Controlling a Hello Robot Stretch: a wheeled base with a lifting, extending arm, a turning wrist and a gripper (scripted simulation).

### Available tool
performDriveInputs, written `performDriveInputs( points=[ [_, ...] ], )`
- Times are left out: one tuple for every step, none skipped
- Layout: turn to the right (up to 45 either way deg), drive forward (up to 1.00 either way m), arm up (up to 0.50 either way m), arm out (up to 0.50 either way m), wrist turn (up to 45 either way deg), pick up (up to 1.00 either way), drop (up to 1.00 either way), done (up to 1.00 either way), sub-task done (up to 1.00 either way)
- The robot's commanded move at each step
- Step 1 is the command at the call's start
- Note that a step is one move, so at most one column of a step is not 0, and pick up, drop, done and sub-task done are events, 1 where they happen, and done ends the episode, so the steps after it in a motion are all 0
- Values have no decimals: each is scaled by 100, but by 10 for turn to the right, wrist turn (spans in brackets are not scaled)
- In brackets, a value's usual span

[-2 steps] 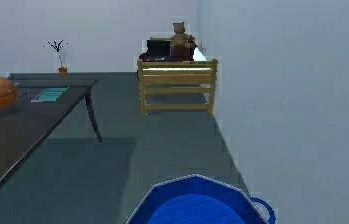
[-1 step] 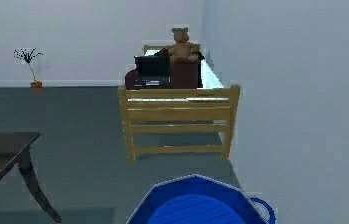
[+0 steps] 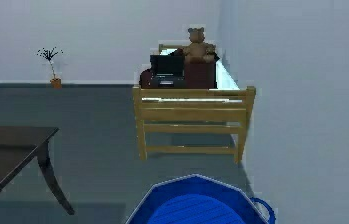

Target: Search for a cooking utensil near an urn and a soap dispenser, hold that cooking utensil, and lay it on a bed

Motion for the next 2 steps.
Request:
performDriveInputs(
  points=[
    [0, 95, 0, 0, 0, 0, 0, 0, 0],
    [-330, 0, 0, 0, 0, 0, 0, 0, 0]
  ],
)
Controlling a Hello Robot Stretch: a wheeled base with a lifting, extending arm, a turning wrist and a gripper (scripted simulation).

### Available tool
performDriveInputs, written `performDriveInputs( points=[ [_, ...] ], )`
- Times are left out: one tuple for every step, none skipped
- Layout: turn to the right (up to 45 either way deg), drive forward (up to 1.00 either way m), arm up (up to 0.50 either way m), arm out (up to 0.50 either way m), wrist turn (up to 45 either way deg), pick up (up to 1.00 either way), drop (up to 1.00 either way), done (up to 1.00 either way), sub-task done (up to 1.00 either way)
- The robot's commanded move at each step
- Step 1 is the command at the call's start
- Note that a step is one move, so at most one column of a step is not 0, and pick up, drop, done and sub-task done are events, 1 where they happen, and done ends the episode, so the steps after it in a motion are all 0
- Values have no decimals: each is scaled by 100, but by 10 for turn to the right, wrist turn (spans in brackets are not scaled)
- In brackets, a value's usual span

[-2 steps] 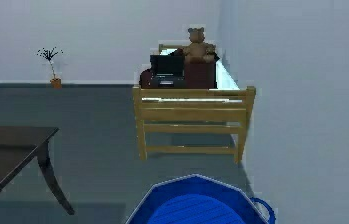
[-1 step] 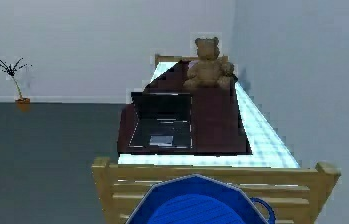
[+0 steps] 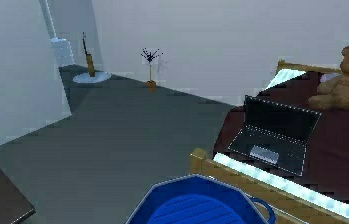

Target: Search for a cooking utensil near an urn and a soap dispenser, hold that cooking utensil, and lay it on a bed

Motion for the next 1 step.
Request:
performDriveInputs(
  points=[
    [0, 95, 0, 0, 0, 0, 0, 0, 0]
  ],
)
